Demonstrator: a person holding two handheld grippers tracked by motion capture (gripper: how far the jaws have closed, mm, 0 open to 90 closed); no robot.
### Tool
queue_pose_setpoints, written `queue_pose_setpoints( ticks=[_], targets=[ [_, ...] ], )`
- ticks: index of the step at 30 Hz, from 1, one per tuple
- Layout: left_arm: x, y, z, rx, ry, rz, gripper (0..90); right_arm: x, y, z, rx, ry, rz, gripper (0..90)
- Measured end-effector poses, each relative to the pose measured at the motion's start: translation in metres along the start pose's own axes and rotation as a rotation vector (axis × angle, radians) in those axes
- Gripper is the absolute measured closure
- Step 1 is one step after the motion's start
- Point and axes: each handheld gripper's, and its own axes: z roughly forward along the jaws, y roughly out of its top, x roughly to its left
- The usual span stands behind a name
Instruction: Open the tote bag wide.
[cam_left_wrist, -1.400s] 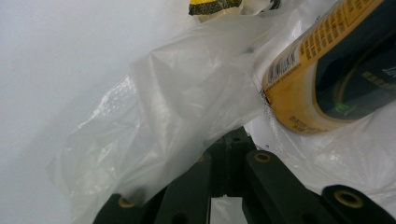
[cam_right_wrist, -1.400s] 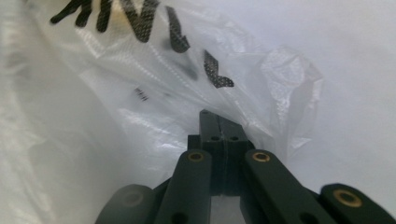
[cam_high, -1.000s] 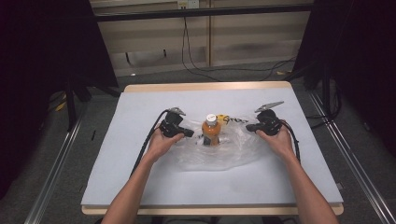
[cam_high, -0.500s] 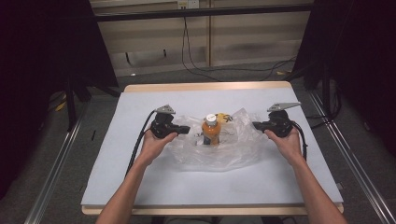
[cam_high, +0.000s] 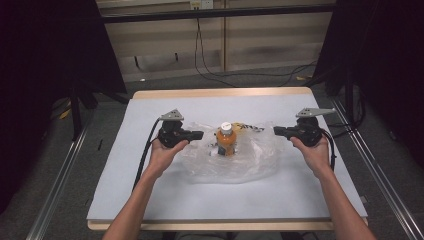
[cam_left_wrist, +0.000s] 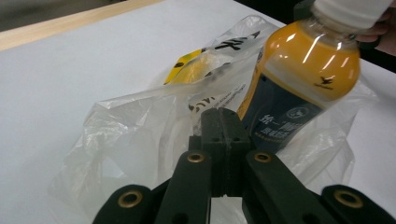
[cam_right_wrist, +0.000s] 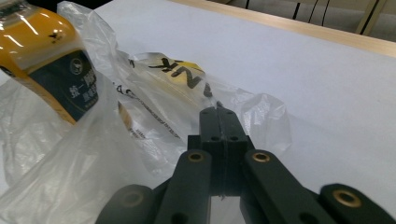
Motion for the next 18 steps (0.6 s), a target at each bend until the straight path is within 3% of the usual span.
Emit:
queue_pose_setpoints(
  ticks=[11,18],
  targets=[
    [-0.012,-0.007,-0.028,-0.039,0.015,0.040,90.0,0.017,-0.006,-0.021,-0.037,0.027,-0.008,90.0],
    [-0.021,-0.017,-0.048,-0.047,0.043,0.077,90.0,0.034,-0.016,-0.039,-0.051,0.055,-0.039,90.0]
  ],
)
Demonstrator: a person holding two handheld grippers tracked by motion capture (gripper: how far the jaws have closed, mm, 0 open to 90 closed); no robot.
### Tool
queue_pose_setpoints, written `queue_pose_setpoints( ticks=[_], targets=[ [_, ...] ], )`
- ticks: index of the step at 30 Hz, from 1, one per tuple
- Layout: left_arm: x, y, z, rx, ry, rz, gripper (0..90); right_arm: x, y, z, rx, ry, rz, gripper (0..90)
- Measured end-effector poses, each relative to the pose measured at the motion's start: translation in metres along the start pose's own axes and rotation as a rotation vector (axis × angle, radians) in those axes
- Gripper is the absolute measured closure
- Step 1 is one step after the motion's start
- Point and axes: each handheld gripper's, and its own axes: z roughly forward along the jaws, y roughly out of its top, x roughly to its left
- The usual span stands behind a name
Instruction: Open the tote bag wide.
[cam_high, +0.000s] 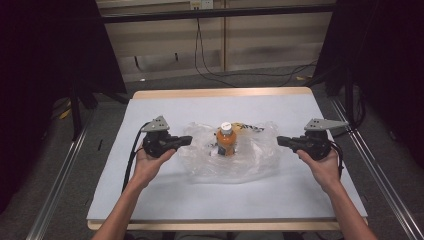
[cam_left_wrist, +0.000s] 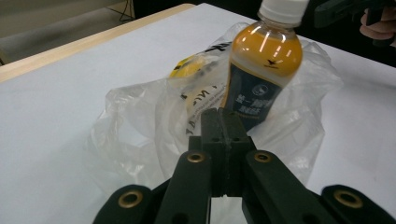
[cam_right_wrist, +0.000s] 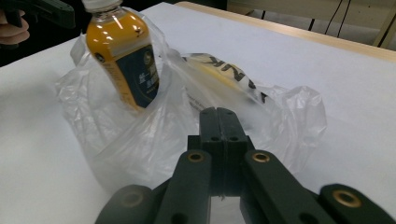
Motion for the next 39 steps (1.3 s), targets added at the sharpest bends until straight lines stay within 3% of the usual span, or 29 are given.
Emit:
queue_pose_setpoints(
  ticks=[3,5,10,11,12,13,14,15,16,17,18,19,21,22,26,27,33,35,39],
  targets=[
    [-0.003,-0.006,-0.007,-0.021,0.006,-0.015,86.9,0.006,-0.004,-0.005,0.006,0.006,-0.016,90.0],
    [-0.006,-0.009,-0.012,-0.016,0.007,-0.007,86.9,0.010,-0.006,-0.007,0.008,0.003,-0.025,80.8],
    [-0.012,-0.017,-0.018,-0.022,0.001,-0.011,84.2,0.018,-0.011,-0.014,0.010,0.002,-0.039,77.4],
    [-0.013,-0.019,-0.020,-0.026,0.006,-0.015,75.2,0.023,-0.013,-0.017,0.010,-0.004,-0.042,64.5],
    [-0.015,-0.021,-0.022,-0.027,0.030,-0.020,75.2,0.023,-0.013,-0.017,0.010,-0.004,-0.042,64.5],
    [-0.017,-0.023,-0.023,-0.034,0.057,-0.032,56.3,0.025,-0.015,-0.020,0.008,-0.018,-0.029,46.5],
    [-0.018,-0.025,-0.024,-0.048,0.059,-0.048,52.2,0.025,-0.015,-0.020,0.008,-0.018,-0.029,46.5],
    [-0.020,-0.027,-0.025,-0.062,0.056,-0.058,49.0,0.028,-0.017,-0.023,-0.007,-0.031,-0.025,36.3],
    [-0.023,-0.029,-0.025,-0.062,0.062,-0.047,49.0,0.028,-0.017,-0.023,-0.007,-0.031,-0.025,36.3],
    [-0.026,-0.029,-0.026,-0.059,0.077,-0.035,43.0,0.029,-0.018,-0.024,-0.016,-0.037,-0.023,29.0],
    [-0.028,-0.030,-0.027,-0.055,0.096,-0.032,27.1,0.033,-0.019,-0.028,-0.035,-0.044,-0.021,20.4],
    [-0.031,-0.032,-0.031,-0.046,0.115,-0.025,22.8,0.035,-0.020,-0.029,-0.040,-0.054,-0.021,17.1],
    [-0.033,-0.033,-0.034,-0.048,0.127,-0.017,20.5,0.037,-0.021,-0.031,-0.044,-0.054,-0.017,15.1],
    [-0.034,-0.034,-0.037,-0.050,0.136,-0.014,12.5,0.040,-0.023,-0.036,-0.056,-0.058,-0.014,10.8],
    [-0.039,-0.042,-0.050,-0.066,0.148,-0.010,6.3,0.046,-0.030,-0.046,-0.100,-0.067,-0.015,4.5],
    [-0.042,-0.046,-0.056,-0.095,0.154,-0.012,6.1,0.047,-0.032,-0.048,-0.098,-0.068,-0.017,4.2],
    [-0.045,-0.061,-0.068,-0.140,0.169,-0.016,4.1,0.049,-0.045,-0.057,-0.124,-0.070,-0.015,2.3],
    [-0.046,-0.066,-0.071,-0.137,0.187,-0.035,3.2,0.049,-0.051,-0.062,-0.129,-0.073,-0.001,1.2],
    [-0.047,-0.076,-0.077,-0.142,0.184,-0.061,3.3,0.049,-0.060,-0.066,-0.126,-0.082,-0.008,0.8]
  ],
)
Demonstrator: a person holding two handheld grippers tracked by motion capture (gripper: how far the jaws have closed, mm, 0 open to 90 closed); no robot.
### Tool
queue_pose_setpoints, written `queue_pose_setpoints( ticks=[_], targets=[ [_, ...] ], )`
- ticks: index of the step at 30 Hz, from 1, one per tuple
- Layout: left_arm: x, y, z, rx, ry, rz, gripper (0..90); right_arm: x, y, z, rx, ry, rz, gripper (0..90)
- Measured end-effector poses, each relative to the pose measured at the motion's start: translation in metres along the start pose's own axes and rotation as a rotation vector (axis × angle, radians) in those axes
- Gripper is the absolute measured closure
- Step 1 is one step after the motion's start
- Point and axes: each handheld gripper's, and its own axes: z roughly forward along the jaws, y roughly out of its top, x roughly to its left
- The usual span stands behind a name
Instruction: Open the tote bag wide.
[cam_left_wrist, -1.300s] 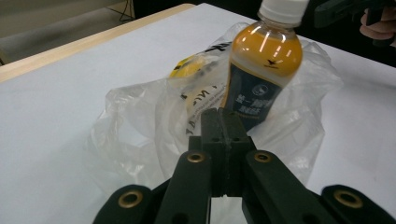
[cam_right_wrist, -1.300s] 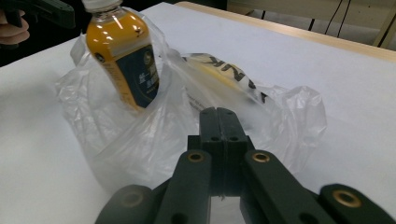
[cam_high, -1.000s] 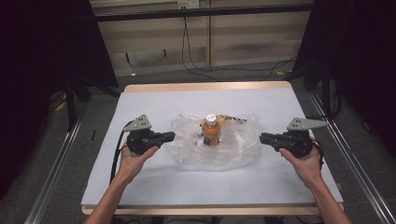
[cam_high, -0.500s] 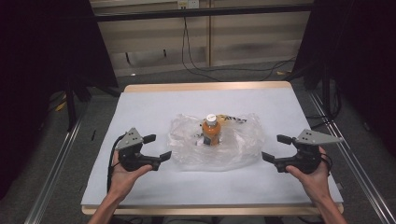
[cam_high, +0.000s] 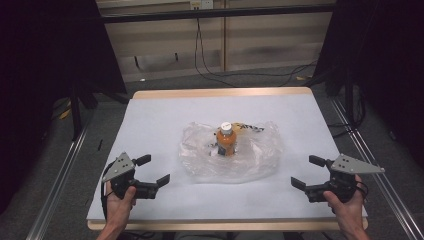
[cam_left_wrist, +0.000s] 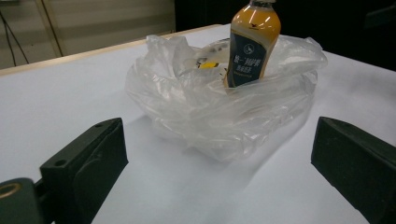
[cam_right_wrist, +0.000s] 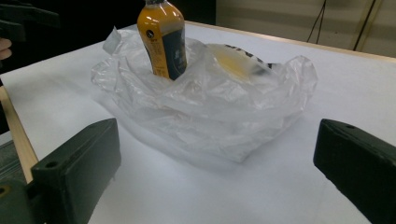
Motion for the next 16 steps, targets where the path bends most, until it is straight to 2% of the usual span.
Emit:
queue_pose_setpoints(
  ticks=[1,3,4,5,7,8,10,11,12,16],
  targets=[
    [0.001,-0.003,-0.002,0.004,-0.001,-0.002,3.3,0.000,0.000,0.000,0.000,0.000,0.000,0.8],
    [0.000,-0.011,-0.005,0.017,0.027,-0.047,3.2,-0.001,-0.003,-0.004,-0.011,0.000,-0.001,0.5],
    [-0.002,-0.018,-0.008,0.010,0.051,-0.034,3.2,0.000,-0.006,-0.008,-0.028,-0.025,0.026,0.0],
    [-0.002,-0.018,-0.008,0.010,0.051,-0.034,3.0,0.000,-0.008,-0.010,-0.034,-0.056,0.047,0.4],
    [0.000,-0.022,-0.012,-0.010,0.047,-0.023,2.8,-0.002,-0.013,-0.014,-0.052,-0.087,0.046,1.1],
    [0.000,-0.023,-0.013,-0.021,0.070,-0.018,2.6,-0.003,-0.015,-0.015,-0.053,-0.099,0.046,1.1],
    [0.000,-0.025,-0.013,-0.034,0.074,-0.024,2.4,-0.004,-0.020,-0.017,-0.067,-0.127,0.064,1.2],
    [0.001,-0.026,-0.013,-0.031,0.066,-0.029,2.4,-0.004,-0.020,-0.017,-0.067,-0.127,0.064,1.2],
    [0.002,-0.027,-0.013,-0.032,0.081,-0.028,2.7,-0.004,-0.024,-0.020,-0.107,-0.182,0.098,1.2],
    [0.005,-0.026,-0.014,-0.041,0.094,-0.027,2.4,-0.006,-0.027,-0.021,-0.117,-0.195,0.102,1.2]
  ],
)
